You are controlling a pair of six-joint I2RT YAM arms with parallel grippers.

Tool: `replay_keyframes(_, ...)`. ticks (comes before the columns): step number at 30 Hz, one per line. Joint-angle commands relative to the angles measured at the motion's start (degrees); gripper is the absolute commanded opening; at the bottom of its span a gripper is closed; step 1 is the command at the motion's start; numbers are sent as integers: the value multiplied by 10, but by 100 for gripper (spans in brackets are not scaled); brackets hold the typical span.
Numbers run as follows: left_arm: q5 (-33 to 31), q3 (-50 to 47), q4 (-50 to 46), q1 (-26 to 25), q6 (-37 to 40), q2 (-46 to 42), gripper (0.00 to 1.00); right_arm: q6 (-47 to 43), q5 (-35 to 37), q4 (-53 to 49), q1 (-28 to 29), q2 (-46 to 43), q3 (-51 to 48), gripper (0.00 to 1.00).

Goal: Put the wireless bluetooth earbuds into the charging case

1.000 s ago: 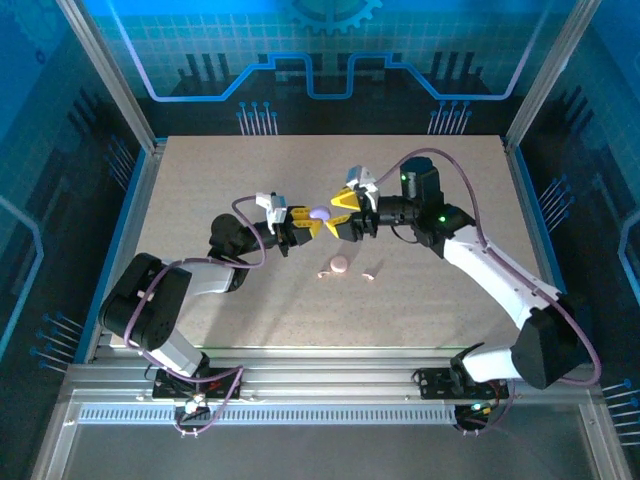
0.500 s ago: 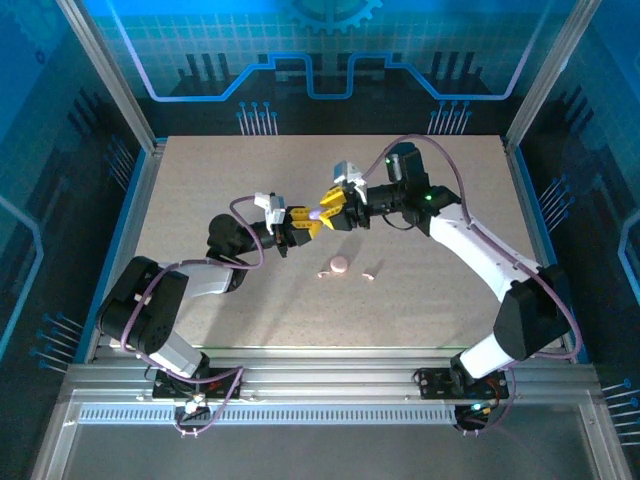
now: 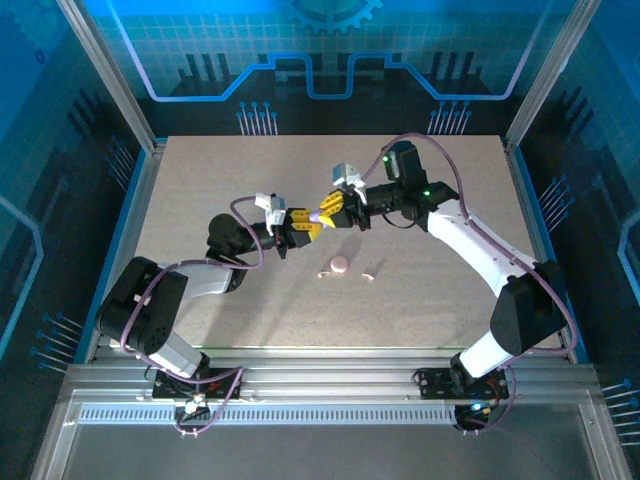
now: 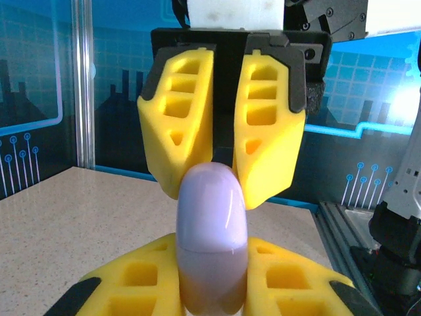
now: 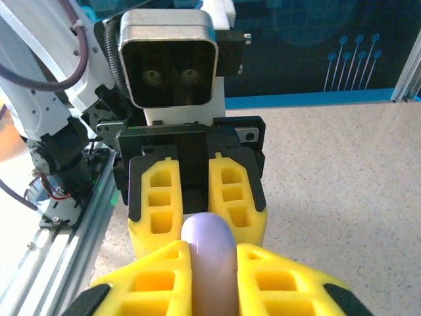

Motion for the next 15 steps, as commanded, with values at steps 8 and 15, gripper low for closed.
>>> replay_keyframes(8,-13,8,19,-4,0,-13,40,-4,14,-52,2,2,6,6)
replay_keyframes(15,-67,-18,19,-1,23,-4,65,44,87,-70,-35,-1,-23,6)
